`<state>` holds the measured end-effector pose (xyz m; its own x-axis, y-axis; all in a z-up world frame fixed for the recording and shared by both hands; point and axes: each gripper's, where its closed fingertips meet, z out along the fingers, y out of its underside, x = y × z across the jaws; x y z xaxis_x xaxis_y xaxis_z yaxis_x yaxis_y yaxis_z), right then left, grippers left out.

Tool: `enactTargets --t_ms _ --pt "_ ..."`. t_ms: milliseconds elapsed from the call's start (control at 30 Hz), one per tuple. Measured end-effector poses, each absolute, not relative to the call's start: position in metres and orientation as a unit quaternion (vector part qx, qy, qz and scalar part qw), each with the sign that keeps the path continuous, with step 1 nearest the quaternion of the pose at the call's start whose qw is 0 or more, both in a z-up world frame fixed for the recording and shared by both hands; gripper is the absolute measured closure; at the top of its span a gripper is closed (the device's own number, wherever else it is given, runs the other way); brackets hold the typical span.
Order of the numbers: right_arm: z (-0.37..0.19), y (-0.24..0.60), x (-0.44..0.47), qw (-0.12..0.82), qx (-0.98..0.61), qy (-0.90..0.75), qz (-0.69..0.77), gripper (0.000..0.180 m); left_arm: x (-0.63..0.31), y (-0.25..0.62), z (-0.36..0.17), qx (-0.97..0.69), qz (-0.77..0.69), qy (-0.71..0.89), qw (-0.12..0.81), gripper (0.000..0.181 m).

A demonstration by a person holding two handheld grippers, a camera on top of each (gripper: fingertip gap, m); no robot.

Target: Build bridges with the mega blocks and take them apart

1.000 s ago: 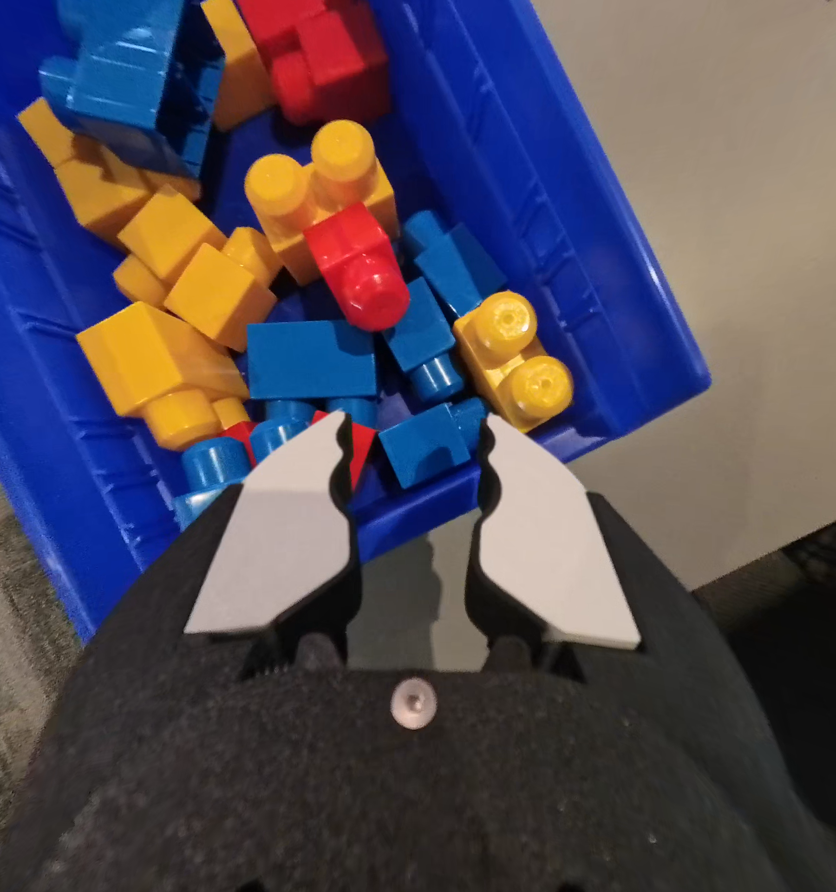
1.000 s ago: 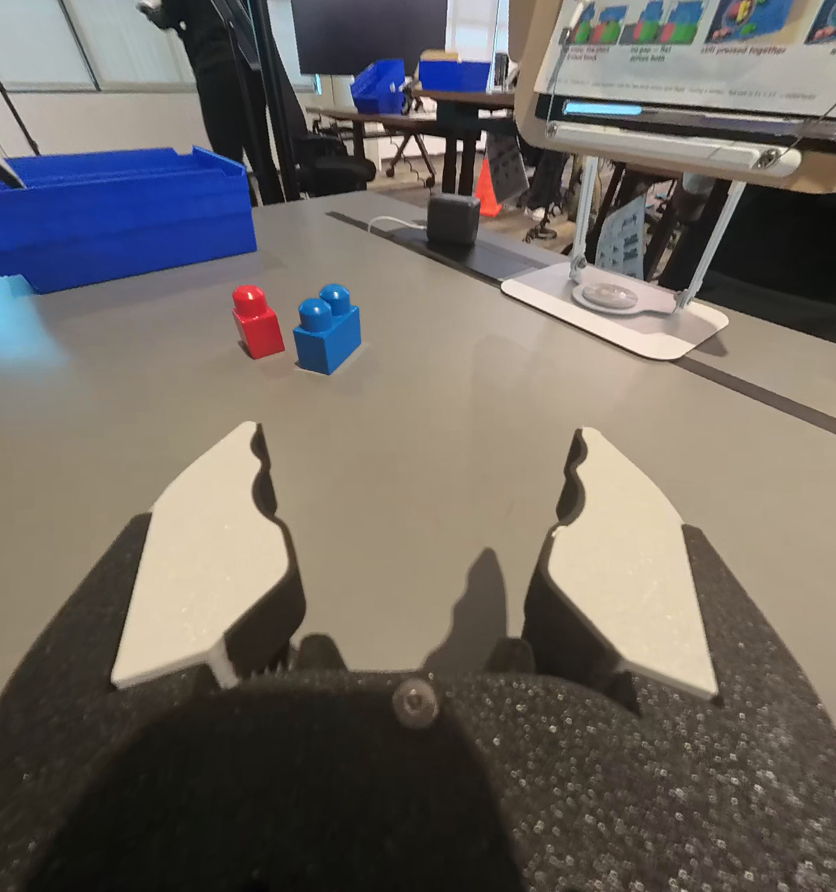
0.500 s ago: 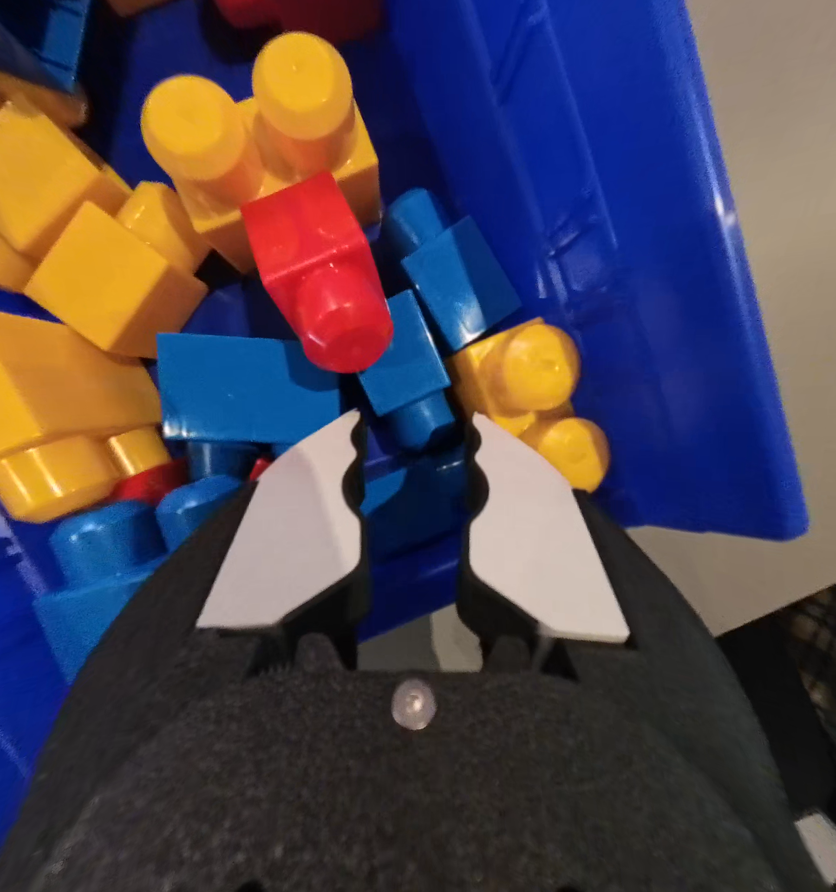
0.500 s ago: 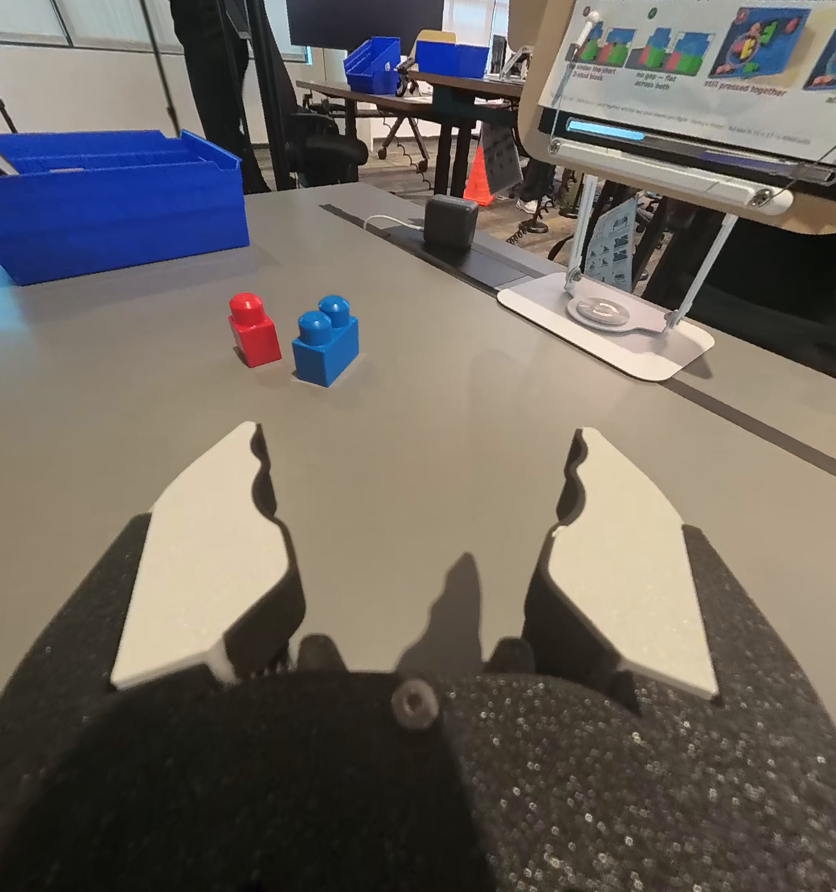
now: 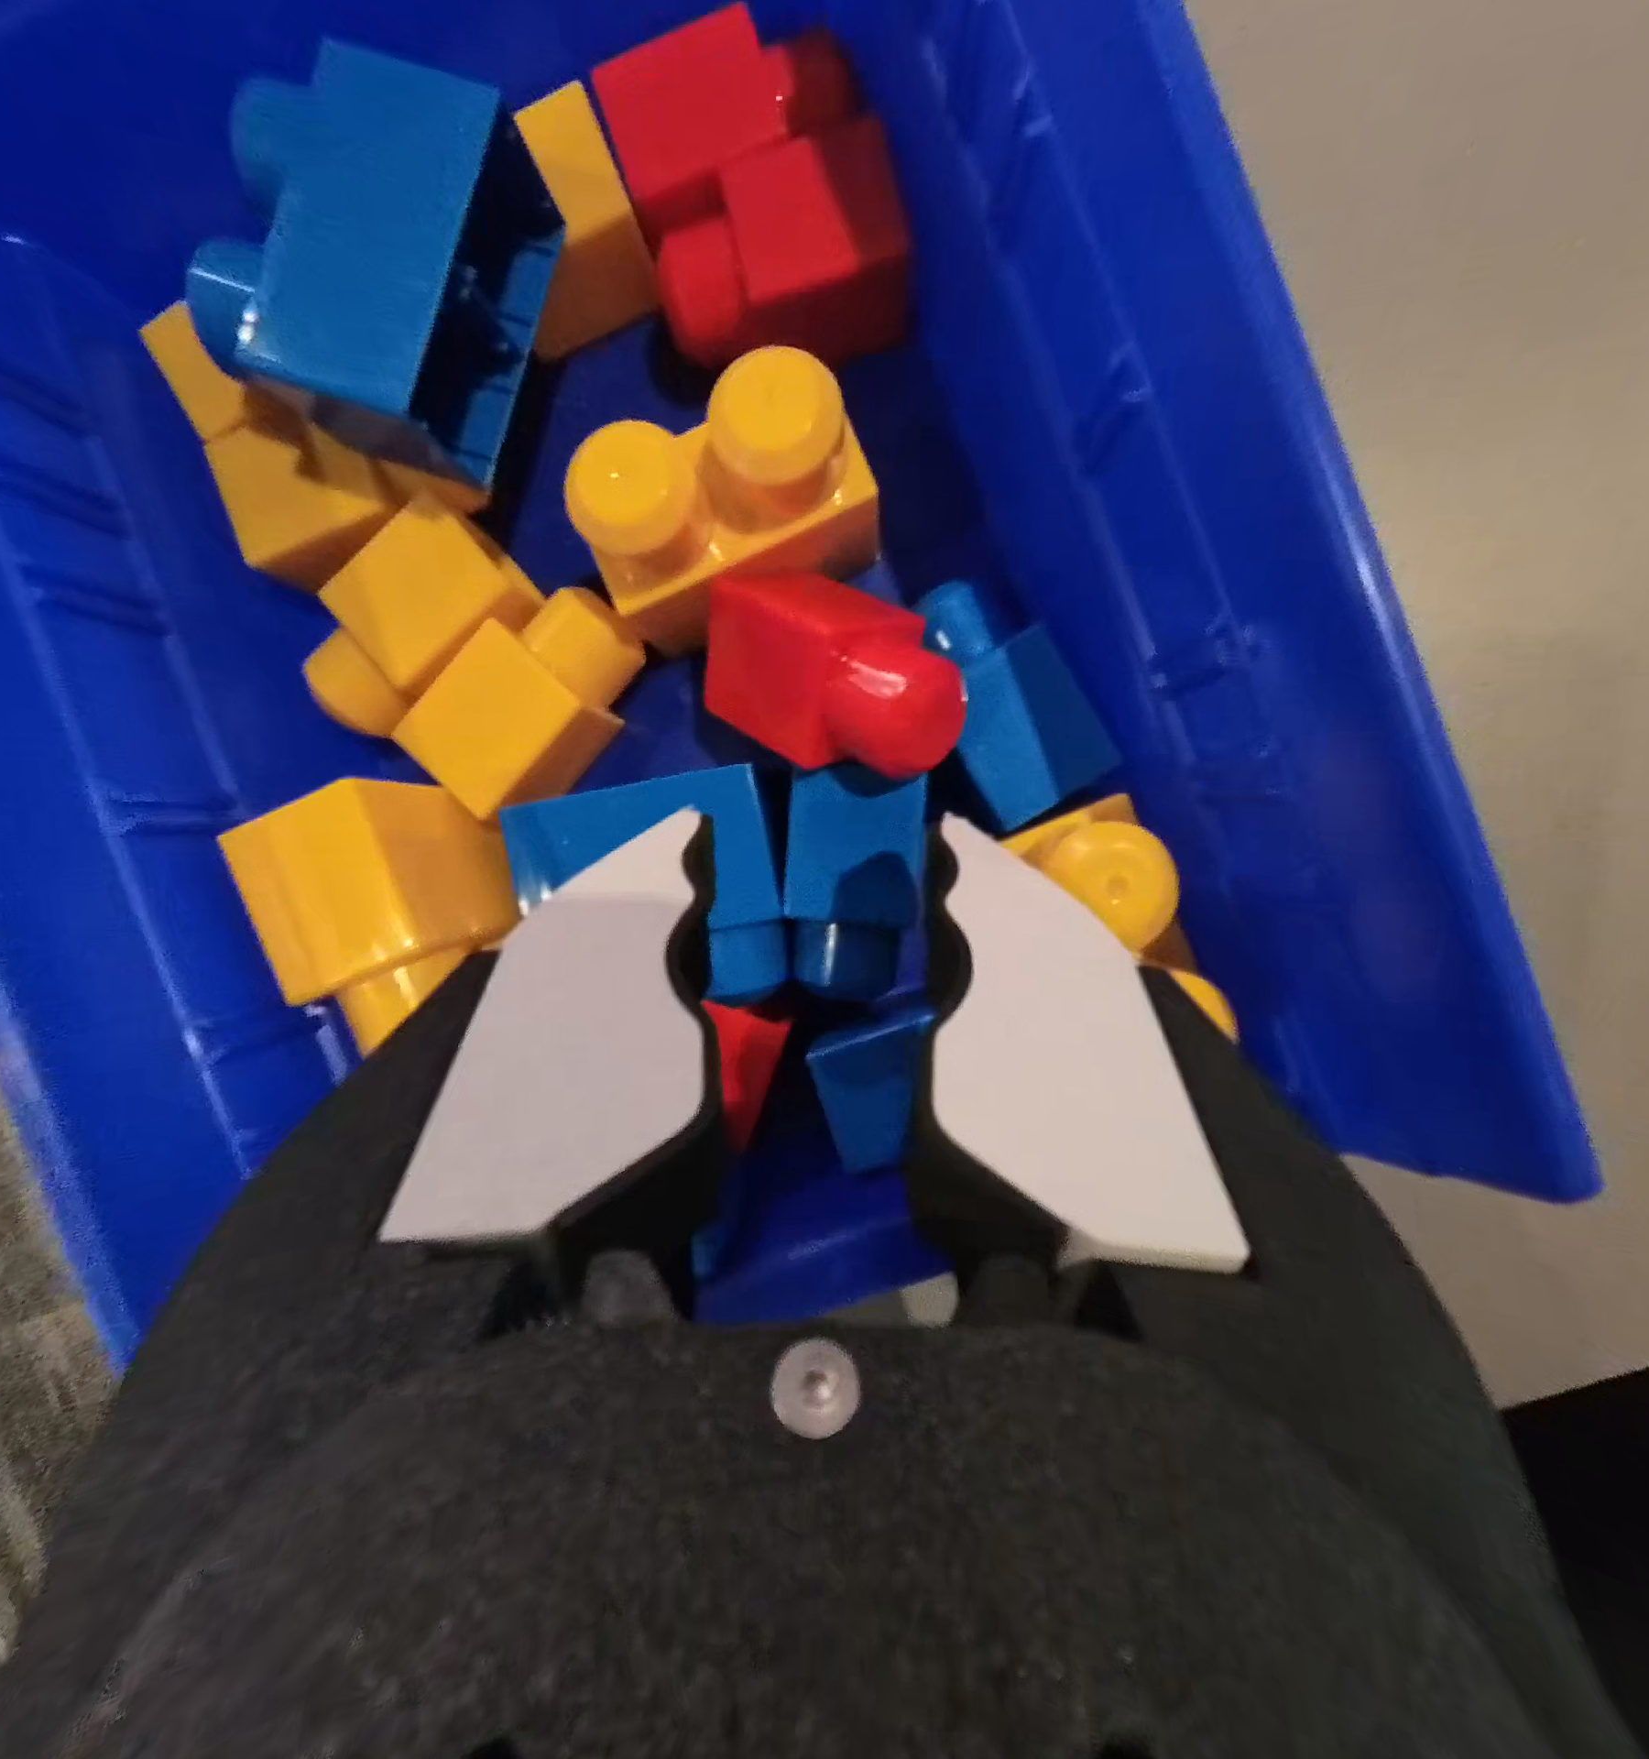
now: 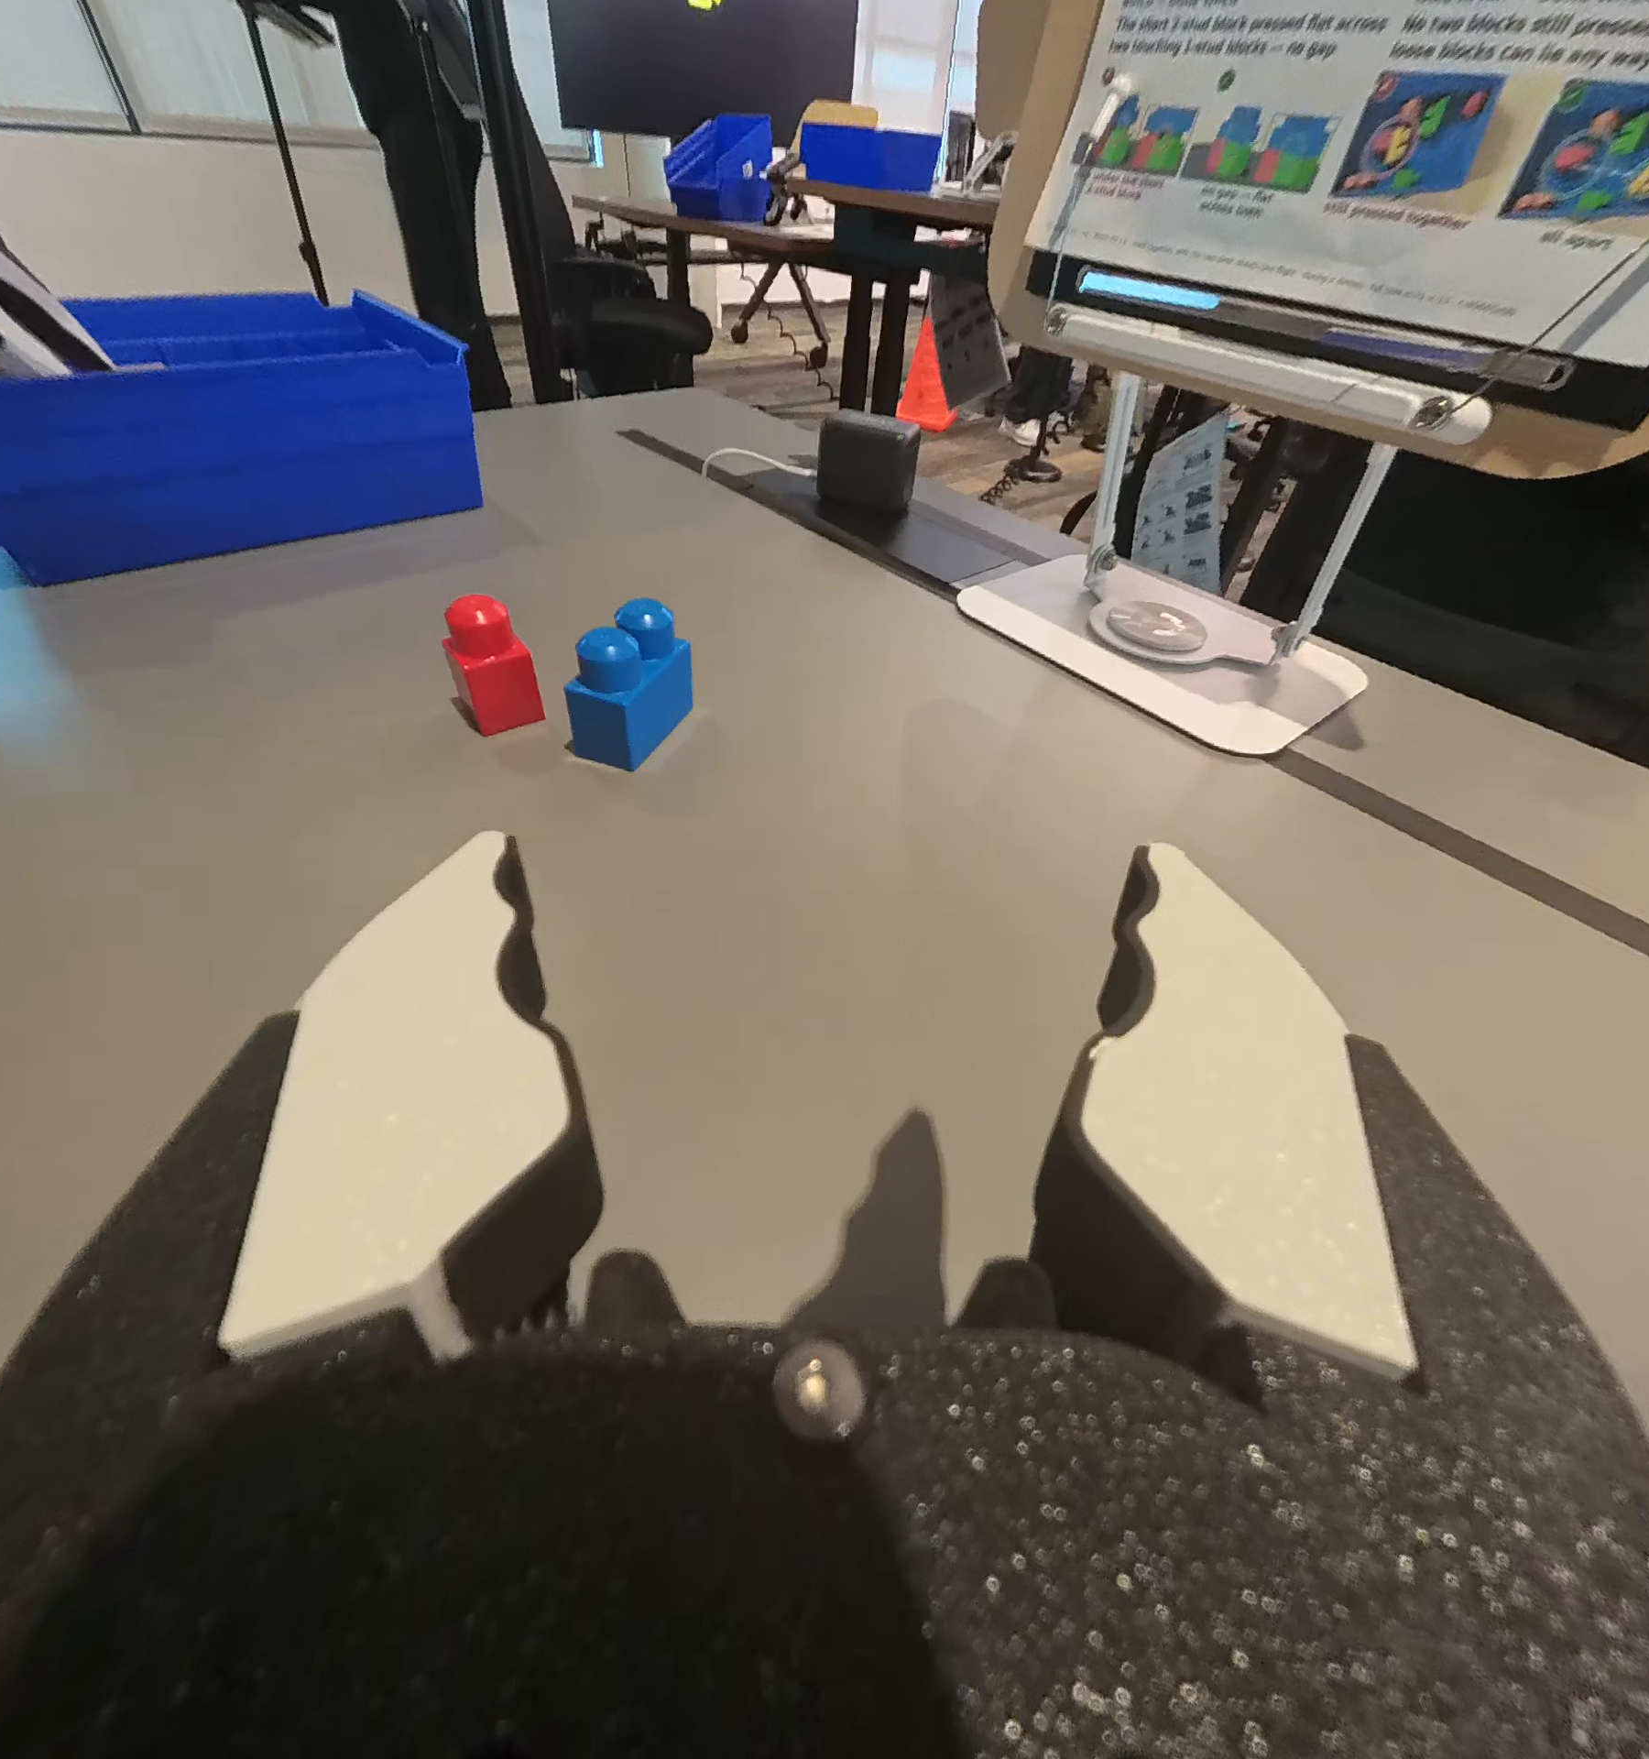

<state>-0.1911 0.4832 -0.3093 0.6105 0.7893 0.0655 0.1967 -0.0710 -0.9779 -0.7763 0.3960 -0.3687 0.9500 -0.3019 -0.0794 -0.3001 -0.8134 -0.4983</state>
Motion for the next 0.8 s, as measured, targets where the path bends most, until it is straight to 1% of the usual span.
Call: enactTargets --t_ms 167,467,667,800 --pt "-0.312 0.481 -0.189 0.579 -0.687 -0.359 0.255 0.064 -0.762 0.401 -0.373 -0.950 -0.011 0.169 0.261 0.135" --pt "-0.312 0.479 -0.183 0.585 -0.685 -0.350 0.255 0.064 -0.762 0.412 -0.382 -0.926 0.075 0.276 0.245 0.135" --pt "-0.311 0.479 -0.181 0.590 -0.683 -0.348 0.254 0.064 -0.778 0.420 -0.388 -0.929 0.120 0.264 0.229 0.135" --pt "-0.310 0.479 -0.178 0.591 -0.684 -0.346 0.252 0.065 -0.797 0.430 -0.374 -0.927 0.147 0.212 0.273 0.136"
